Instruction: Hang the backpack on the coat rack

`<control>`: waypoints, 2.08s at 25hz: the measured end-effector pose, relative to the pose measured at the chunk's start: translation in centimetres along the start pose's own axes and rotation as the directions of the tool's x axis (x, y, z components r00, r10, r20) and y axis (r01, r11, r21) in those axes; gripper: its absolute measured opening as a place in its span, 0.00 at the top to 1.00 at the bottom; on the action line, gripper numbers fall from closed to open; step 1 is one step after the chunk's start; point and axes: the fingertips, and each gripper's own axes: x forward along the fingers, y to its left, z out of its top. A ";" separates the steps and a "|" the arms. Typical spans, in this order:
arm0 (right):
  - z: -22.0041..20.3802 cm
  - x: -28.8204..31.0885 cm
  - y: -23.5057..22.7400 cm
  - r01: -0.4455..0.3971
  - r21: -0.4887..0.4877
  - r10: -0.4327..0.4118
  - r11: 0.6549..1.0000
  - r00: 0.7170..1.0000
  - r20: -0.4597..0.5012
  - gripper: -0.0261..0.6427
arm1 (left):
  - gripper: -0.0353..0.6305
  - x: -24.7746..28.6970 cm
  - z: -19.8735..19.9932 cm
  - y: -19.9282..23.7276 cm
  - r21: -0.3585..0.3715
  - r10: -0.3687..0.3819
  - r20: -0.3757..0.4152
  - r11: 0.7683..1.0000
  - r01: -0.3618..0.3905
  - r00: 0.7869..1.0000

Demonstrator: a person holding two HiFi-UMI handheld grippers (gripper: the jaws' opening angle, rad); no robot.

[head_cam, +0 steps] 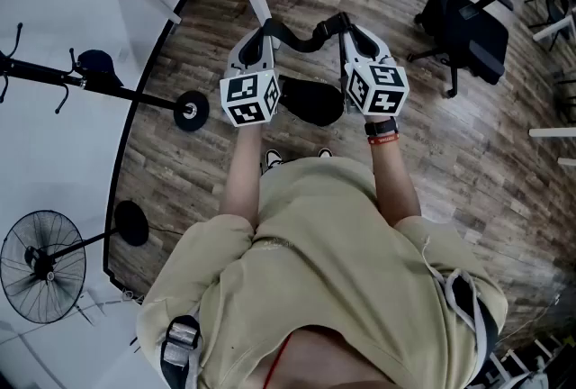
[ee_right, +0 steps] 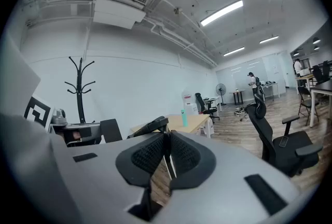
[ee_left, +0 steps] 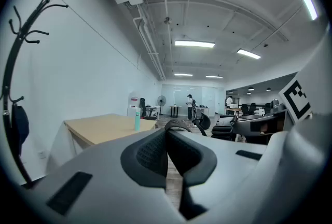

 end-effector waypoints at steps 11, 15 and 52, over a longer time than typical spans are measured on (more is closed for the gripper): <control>-1.3 1.9 -0.1 -0.054 0.018 0.055 0.998 0.998 -0.029 0.89 | 0.91 0.1 -2.1 -0.4 -0.037 0.032 -0.033 0.999 -0.034 0.999; -1.3 5.5 0.1 -0.058 0.020 0.059 0.998 0.998 -0.035 0.89 | 0.91 2.2 -2.2 1.9 -0.048 0.034 -0.036 0.998 -0.036 0.999; -0.1 37.6 25.2 -0.255 0.033 0.257 0.966 0.955 -0.148 0.89 | 0.91 8.1 2.0 38.9 -0.134 0.206 -0.020 0.969 -0.207 0.978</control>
